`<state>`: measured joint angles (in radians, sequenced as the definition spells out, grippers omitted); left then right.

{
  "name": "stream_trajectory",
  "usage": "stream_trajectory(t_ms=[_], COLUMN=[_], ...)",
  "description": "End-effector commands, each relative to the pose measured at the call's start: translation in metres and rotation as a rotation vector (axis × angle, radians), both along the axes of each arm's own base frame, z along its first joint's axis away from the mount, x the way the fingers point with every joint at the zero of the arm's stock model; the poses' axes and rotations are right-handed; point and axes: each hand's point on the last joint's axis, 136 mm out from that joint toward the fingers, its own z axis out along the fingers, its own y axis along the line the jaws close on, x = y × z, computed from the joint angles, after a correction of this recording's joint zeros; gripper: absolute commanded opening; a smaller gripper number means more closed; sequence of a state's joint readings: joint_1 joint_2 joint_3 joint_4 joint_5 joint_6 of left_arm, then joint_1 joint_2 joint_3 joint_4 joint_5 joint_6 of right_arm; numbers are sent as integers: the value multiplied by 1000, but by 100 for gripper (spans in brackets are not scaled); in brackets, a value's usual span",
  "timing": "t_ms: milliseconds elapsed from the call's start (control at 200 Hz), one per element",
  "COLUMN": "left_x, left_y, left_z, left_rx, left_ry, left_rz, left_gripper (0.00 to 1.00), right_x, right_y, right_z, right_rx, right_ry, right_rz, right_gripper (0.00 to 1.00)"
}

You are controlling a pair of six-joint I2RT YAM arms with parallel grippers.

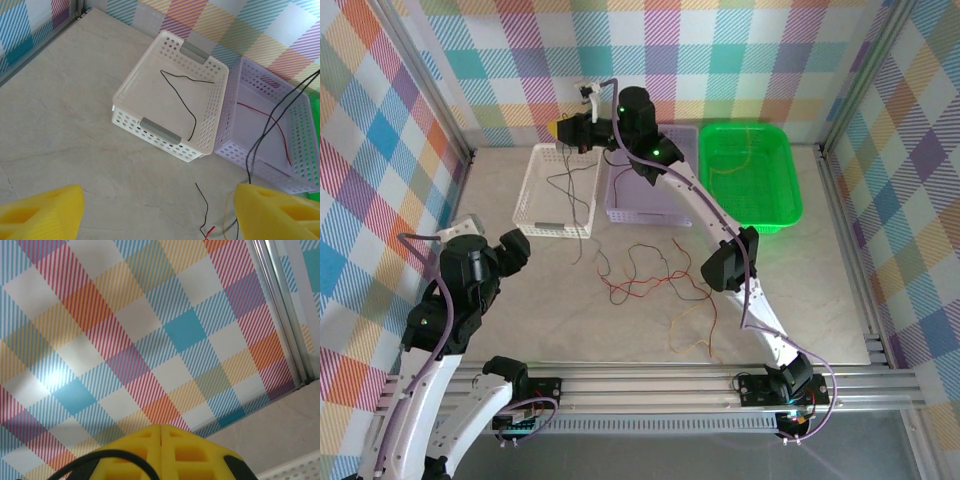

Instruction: Untangle the cables

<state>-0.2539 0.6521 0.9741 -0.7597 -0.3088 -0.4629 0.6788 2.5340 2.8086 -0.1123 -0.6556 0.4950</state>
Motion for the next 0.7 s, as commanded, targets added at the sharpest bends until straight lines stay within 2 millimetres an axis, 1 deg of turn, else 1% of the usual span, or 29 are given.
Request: stream_trajectory(t_ms=[0,70,165,245,325,365,435,610,695], left_x=[2,2,3,3,2,2,2,1,0], left_y=[2,2,1,0,1,1,2,2,3], left_z=[1,0,0,0,0,0,0,2,3], left_rx=[17,19,17,16,18,19,24,31,39], left_ry=[-14,-14,-14,-14,-15,-15,-17,-25,-26], left_rz=[4,3,1,-2,-2,-2,1,1,3], left_gripper=[78,78,78,78,78,78,78,78,78], right_x=[-9,-12,-14,-11,-7,-4,3,21,26], right_y=[-14,-17,-19,-18,-14,-11,-5,12,17], right_z=[48,57,64,60,51,45,26,-40,-62], right_rx=[90,103,119,122,118,116,100,24,-1], right_ry=[-95,-118,-126,-118,-102,-89,-54,58,101], right_rz=[-9,-9,-8,-12,-11,-7,-2,11,16], right_gripper=[0,0,0,0,0,0,0,0,0])
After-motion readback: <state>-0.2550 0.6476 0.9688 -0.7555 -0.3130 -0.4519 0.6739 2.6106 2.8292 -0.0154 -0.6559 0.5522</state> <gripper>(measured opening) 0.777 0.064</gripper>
